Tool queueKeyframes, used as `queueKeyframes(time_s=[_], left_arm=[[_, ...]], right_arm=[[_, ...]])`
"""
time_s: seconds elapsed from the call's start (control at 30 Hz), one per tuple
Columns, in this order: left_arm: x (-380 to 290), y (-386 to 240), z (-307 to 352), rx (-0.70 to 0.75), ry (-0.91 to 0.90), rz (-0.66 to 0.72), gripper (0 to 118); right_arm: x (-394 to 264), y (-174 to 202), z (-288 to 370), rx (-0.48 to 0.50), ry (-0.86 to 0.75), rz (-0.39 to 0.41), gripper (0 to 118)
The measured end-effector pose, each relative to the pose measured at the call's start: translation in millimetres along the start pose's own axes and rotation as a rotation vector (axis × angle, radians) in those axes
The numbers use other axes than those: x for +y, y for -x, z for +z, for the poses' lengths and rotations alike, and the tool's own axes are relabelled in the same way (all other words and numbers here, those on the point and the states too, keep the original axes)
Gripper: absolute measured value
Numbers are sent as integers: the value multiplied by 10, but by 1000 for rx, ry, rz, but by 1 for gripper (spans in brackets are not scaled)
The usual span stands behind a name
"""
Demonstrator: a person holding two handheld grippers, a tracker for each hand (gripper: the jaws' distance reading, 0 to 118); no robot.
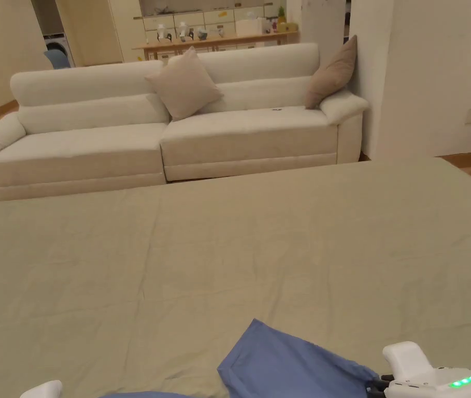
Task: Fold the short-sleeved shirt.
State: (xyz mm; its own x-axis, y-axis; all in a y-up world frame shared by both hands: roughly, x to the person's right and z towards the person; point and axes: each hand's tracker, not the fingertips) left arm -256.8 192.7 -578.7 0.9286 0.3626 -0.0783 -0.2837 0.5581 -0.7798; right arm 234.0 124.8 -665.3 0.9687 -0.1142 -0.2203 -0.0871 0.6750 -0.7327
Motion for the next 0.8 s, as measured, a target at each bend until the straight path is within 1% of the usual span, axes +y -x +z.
queueKeyframes(time_s=[0.03, 0.1, 0.13, 0.17, 0.27, 0.3, 0.33, 0.37, 0.4, 0.43, 0.47, 0.5, 0.53, 0.57, 0.6, 0.63, 0.67, 0.7, 0.73, 0.77, 0.8], left_arm=[[-3, -33, 74, 11, -48, -4, 12], [33, -97, 338, 12, -135, 17, 12], [69, -133, 493, 12, -188, 30, 12], [142, -216, 698, 27, -238, 3, 12], [388, -460, 1227, 85, -417, -38, 11], [498, -537, 1386, 84, -454, -29, 11], [626, -628, 1555, 75, -534, -25, 11], [807, -731, 1688, 98, -556, -24, 11], [978, -812, 1791, 123, -549, -36, 11], [1153, -916, 1900, 115, -590, -27, 11], [1333, -1005, 1991, 101, -636, -16, 11], [1498, -1087, 2059, 115, -653, -24, 11], [1686, -1174, 2124, 126, -685, -42, 11], [1881, -1249, 2162, 137, -702, -50, 11], [2063, -1308, 2199, 128, -692, -40, 11], [2241, -1369, 2208, 126, -703, -48, 11], [2442, -1416, 2205, 108, -709, -40, 11], [2594, -1467, 2173, 109, -713, -36, 11], [2772, -1529, 2152, 127, -722, -44, 11], [2934, -1593, 2121, 145, -715, -50, 11], [3072, -1640, 2080, 174, -726, -87, 11]], right_arm=[[22, 19, 195, -26, -81, -8, 3], [215, 73, 643, -9, -218, -70, 3], [316, 102, 913, -22, -301, -84, 3], [441, 130, 1211, -32, -389, -89, 3], [882, 231, 2002, -74, -617, -63, 3], [1059, 242, 2184, -84, -664, -70, 3], [1277, 236, 2369, -84, -703, -87, 3], [1471, 227, 2536, -84, -781, -99, 3], [1679, 215, 2646, -95, -814, -85, 3], [1924, 199, 2752, -132, -846, -86, 3], [2178, 180, 2872, -139, -867, -108, 3], [2385, 147, 2960, -101, -877, -131, 3], [2636, 111, 3030, -90, -892, -173, 3], [2881, 99, 3091, -105, -884, -179, 3], [3086, 78, 3125, -99, -888, -198, 3], [3264, 67, 3157, -116, -889, -224, 3], [3485, 86, 3146, -127, -884, -205, 3], [3664, 111, 3140, -174, -855, -186, 3], [3843, 157, 3116, -227, -850, -151, 3], [3994, 190, 3109, -241, -860, -127, 3], [4116, 240, 3111, -265, -883, -96, 3]])
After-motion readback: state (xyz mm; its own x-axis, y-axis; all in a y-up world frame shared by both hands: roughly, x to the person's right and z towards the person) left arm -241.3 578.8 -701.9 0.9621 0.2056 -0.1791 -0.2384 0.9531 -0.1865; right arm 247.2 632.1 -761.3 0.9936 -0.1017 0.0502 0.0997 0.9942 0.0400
